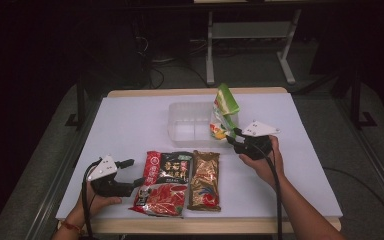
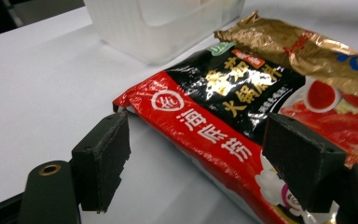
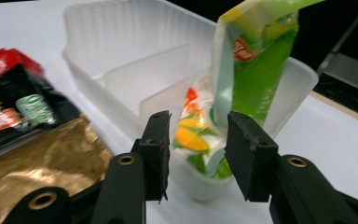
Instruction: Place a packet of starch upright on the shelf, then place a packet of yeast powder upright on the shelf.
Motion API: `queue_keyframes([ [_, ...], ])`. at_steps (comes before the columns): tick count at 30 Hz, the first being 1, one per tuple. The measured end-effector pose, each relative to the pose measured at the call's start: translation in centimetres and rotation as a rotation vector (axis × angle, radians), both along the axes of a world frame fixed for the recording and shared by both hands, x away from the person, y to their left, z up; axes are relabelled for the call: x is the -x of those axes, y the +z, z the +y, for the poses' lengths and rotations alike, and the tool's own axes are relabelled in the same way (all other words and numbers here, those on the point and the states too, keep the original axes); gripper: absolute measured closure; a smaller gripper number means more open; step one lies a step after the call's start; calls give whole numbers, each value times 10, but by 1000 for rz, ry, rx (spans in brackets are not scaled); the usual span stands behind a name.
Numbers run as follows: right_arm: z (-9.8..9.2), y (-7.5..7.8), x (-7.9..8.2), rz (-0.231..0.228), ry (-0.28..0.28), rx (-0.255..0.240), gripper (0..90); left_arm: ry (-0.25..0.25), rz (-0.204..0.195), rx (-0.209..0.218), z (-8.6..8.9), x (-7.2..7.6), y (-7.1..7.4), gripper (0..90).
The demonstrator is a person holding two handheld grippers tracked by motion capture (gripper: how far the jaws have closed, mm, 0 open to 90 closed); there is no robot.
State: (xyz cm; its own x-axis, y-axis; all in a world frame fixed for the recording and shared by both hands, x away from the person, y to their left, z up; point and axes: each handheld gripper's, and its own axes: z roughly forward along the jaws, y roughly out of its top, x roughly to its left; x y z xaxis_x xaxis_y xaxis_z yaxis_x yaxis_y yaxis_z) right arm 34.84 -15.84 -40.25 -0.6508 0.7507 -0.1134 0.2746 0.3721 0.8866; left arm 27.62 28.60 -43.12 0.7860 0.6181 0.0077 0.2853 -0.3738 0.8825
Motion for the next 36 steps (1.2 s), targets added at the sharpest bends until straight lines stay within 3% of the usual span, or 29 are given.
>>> queue_keyframes([
  [14, -10, -12, 33, 87, 110, 58, 495, -20, 9, -6, -3, 1, 0, 229],
  [16, -15, -11, 36, 86, 112, 30, 492, -23, 8, -11, -3, 1, 0, 229],
  [21, -22, -10, 38, 97, 122, 3, 476, -25, 7, -20, -5, 2, 0, 229],
  [27, -23, -12, 36, 103, 127, 12, 460, -25, 6, -20, -4, 1, -1, 229],
  [29, -24, -13, 36, 119, 129, -3, 448, -25, 4, -26, -6, 0, -1, 228],
  [36, -26, -22, 37, 156, 135, 13, 431, -29, 3, -29, -11, -3, 0, 228],
])
